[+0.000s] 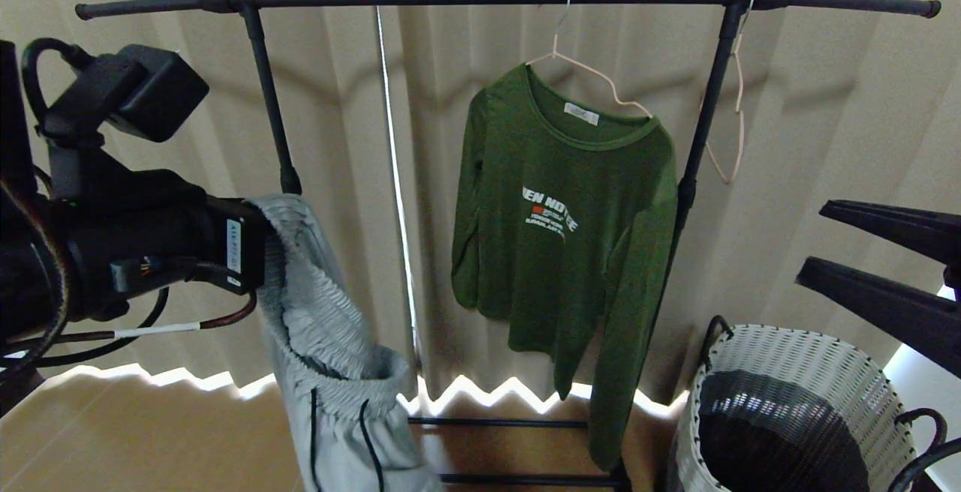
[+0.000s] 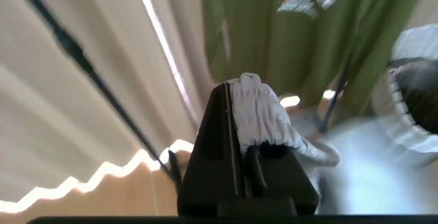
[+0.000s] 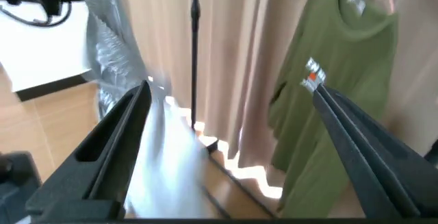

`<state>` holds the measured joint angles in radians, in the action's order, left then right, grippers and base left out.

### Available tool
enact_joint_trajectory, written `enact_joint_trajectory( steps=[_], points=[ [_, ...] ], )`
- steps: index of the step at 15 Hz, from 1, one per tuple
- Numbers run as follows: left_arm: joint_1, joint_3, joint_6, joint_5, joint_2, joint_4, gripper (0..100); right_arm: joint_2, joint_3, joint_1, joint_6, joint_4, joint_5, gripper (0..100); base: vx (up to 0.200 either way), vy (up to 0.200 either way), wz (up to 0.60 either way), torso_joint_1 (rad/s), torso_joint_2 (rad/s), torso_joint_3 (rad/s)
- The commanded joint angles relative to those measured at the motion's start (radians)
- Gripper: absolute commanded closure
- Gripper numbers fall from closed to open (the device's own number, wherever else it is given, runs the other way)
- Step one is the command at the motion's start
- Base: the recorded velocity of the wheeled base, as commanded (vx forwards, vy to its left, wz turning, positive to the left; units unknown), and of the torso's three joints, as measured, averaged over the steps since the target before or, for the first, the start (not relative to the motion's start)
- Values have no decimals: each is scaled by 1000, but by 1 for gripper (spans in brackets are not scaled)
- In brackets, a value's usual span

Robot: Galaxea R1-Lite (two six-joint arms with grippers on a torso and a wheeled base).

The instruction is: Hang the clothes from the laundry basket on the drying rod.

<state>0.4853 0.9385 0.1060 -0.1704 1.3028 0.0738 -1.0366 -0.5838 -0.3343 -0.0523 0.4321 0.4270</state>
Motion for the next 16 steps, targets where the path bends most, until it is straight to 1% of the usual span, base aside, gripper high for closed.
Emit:
enact_joint_trajectory(
  steps=[1,2,3,4,5,6,7,8,9,10,11,12,14,15,16],
  points=[
    [-10,-40,0,2,-40,1,100,15,48,63,42,-1,-14,0,0,0,0,0,0,0],
    [-19,-73,0,3,-85,0,100,15,96,136,123,0,-25,0,0,0,0,0,0,0],
    [-39,-112,0,5,-129,0,100,16,139,189,204,4,-34,0,0,0,0,0,0,0],
    [-57,-138,0,5,-166,0,100,16,168,210,233,11,-47,0,0,0,0,0,0,0],
    [-86,-179,0,6,-214,1,100,18,194,225,239,14,-80,0,0,0,0,0,0,0],
    [-152,-247,0,9,-290,1,100,20,220,227,238,17,-152,0,0,0,0,0,0,0],
    [-160,-254,0,9,-298,3,100,20,222,227,238,17,-159,0,0,0,0,0,0,0],
    [-229,-363,-2,45,-387,4,100,27,249,227,230,62,-197,0,0,0,0,0,0,0],
    [-229,-363,-2,45,-387,4,100,27,249,227,230,62,-197,0,0,0,0,0,0,0],
    [-274,-469,-5,94,-454,55,100,32,331,227,232,185,-198,0,0,0,0,0,0,0],
    [-287,-511,-5,101,-481,107,100,26,386,227,239,263,-200,0,0,0,0,0,0,0],
    [-287,-538,-8,104,-490,159,100,13,417,227,250,312,-202,0,0,0,0,0,0,0],
    [-287,-615,-28,106,-491,254,100,-16,415,245,252,329,-202,0,0,0,0,0,0,0],
    [-286,-626,-20,106,-485,285,100,-23,420,279,252,329,-200,0,0,0,0,0,0,0],
    [-286,-626,-20,106,-485,285,100,-23,420,279,252,329,-200,0,0,0,0,0,0,0]
  ],
)
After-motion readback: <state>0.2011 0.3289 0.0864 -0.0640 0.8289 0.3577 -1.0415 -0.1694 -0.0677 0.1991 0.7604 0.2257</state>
